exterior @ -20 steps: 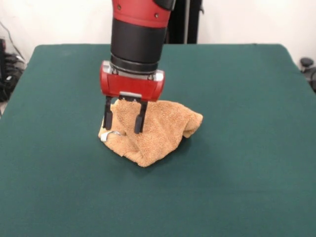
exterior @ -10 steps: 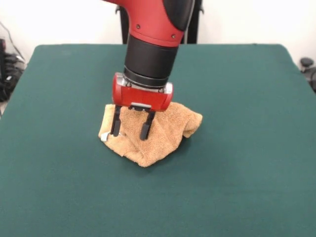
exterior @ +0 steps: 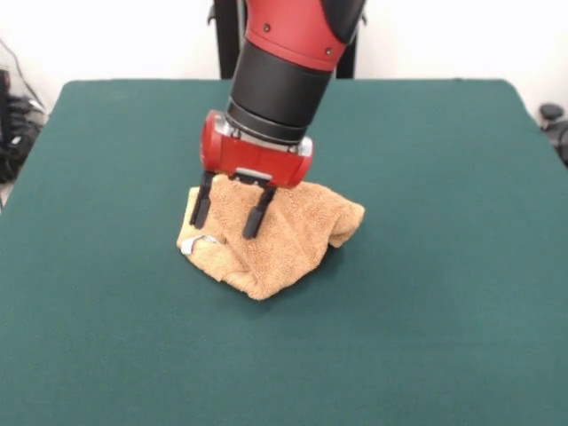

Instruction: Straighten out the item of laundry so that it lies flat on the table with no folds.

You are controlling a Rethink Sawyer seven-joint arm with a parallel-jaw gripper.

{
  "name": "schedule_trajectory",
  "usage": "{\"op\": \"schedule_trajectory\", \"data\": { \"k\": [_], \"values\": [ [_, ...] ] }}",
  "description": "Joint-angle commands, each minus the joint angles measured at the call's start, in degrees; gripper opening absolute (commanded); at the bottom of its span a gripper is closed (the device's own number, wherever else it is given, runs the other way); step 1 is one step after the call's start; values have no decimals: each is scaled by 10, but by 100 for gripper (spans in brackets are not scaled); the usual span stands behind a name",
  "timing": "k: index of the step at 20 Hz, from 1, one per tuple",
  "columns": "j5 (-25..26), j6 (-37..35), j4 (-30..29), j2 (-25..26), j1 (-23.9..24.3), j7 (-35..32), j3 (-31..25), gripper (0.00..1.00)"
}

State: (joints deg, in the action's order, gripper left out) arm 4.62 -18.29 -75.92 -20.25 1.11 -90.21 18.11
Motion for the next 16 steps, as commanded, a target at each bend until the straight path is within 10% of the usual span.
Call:
{"op": "schedule_trajectory", "data": {
  "k": [1,16],
  "values": [
    [-47,-58,-47,-28,-20,-170,20,100],
    [-112,68,-143,-13,-5,-210,-22,100]
  ]
}}
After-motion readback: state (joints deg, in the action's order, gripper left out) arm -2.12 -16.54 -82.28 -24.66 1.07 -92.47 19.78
